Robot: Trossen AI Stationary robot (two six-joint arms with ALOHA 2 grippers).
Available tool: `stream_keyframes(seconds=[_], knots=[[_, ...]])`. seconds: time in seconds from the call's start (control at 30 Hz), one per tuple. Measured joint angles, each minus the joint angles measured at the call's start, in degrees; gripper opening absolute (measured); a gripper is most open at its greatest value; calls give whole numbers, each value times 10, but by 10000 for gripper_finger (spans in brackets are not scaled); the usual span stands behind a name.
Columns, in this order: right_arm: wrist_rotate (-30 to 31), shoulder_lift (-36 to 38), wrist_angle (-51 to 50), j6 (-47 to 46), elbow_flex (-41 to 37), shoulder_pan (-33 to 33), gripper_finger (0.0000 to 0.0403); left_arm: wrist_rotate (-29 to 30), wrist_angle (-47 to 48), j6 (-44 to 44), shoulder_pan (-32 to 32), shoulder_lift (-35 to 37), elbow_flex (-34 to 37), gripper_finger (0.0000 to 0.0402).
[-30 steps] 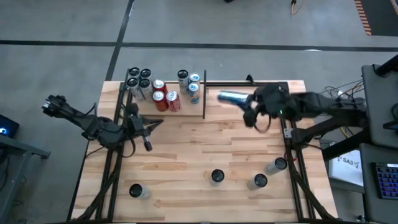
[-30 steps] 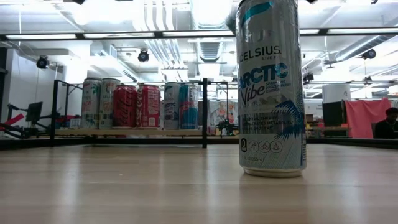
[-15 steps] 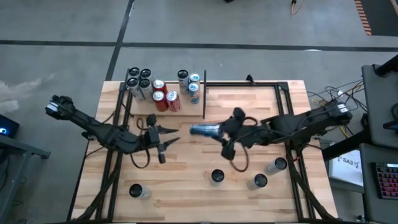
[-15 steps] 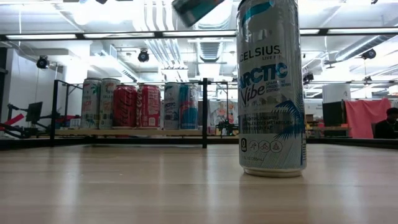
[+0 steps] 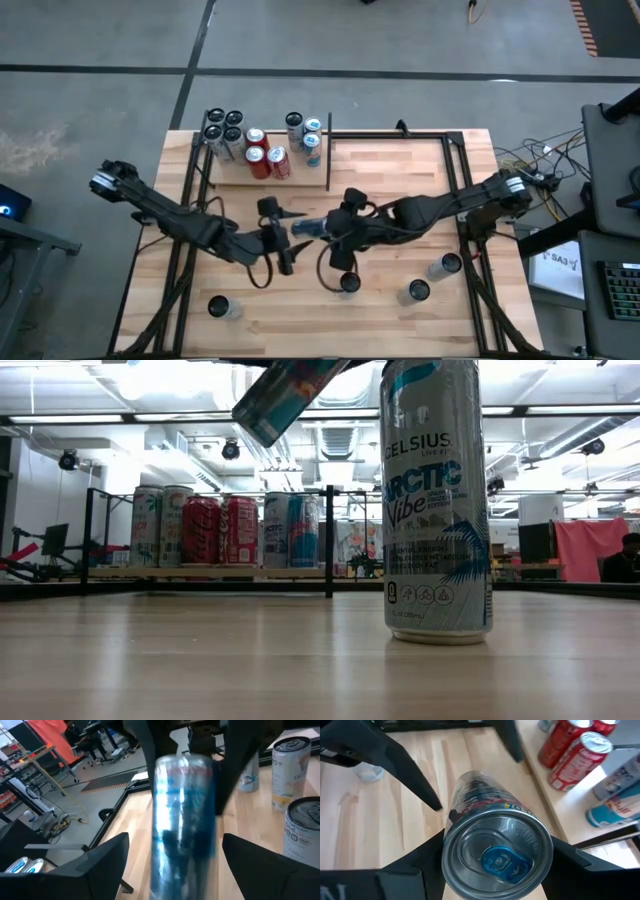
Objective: Place canned beverage on shelf
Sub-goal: Put the blue and silver soda can on the shelf aligned with the other blue and silver soda cans
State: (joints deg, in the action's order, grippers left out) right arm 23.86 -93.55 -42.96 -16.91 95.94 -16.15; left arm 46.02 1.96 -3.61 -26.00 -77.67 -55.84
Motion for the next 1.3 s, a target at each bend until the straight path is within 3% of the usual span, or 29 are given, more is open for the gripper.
stream_keyframes(seconds=[0.1, 0.27, 0.47, 0.6, 1.13, 1.3], knots=[[-5, -14, -28, 0, 21, -1, 230, -1, 17, 13, -1, -24, -25, 306], [-3, -23, -48, -16, 20, -4, 230, 9, 151, 134, -47, -38, -38, 299], [-4, -23, -46, -15, 5, -5, 230, 142, 108, 156, -126, -52, -1, 291], [-3, -23, -27, -5, 4, -3, 230, 205, 100, 152, -140, -67, 0, 290], [-3, -23, -13, 18, 4, -3, 230, 219, 95, 166, -97, -75, 0, 290], [1, -23, -8, 22, 4, -3, 230, 150, 85, 157, -86, -76, 0, 290]])
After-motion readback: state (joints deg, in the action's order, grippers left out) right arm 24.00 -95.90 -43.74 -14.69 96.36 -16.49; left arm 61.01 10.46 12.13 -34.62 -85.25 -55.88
